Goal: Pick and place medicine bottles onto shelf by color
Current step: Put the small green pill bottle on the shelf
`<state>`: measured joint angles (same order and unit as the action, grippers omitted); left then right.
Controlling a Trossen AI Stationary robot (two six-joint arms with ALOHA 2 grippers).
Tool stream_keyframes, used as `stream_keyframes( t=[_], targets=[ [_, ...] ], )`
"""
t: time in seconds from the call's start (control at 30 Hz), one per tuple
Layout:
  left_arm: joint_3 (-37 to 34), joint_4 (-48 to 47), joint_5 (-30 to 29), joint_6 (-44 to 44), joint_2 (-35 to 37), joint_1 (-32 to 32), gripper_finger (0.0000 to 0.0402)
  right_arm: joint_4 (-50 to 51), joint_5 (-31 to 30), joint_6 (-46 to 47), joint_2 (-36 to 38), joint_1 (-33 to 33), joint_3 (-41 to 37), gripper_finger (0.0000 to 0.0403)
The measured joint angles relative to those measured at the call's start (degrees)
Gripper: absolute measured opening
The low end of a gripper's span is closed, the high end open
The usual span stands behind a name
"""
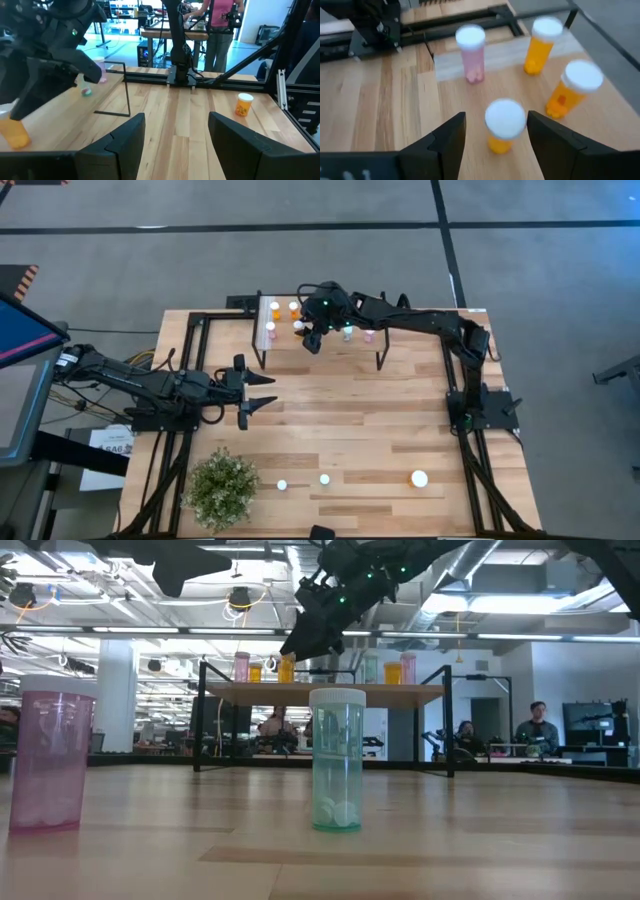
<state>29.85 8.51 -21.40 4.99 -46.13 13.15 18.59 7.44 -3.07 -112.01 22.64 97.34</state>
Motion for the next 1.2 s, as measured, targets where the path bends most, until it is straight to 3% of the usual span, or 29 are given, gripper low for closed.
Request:
stream_keyframes(
  t=[0.33,0.5,0.7,0.9,1.2],
  targets=[
    [0.0,-0.07,0.02,-0.09,0.0,0.0,0.0206,5.25,-1.7,-0.02,6.21,-0.14,-0.04,0.0235],
    [0.0,-0.54,0.38,0.03,0.0,0.0,0.0206,10.96,-1.84,-0.31,11.19,-3.18,-0.09,0.0235],
    [0.0,-0.61,0.43,0.89,0.0,0.0,0.0206,15.83,-1.76,-1.72,16.33,-12.08,-6.33,0.0235],
    [0.0,-0.92,0.54,1.99,0.0,0.0,0.0206,13.39,-1.79,0.28,20.23,-24.2,-16.91,0.0235],
    [-0.02,0.06,0.52,2.01,0.0,0.0,0.0206,1.98,-4.37,4.04,14.93,-42.25,-22.9,0.0235]
  ],
)
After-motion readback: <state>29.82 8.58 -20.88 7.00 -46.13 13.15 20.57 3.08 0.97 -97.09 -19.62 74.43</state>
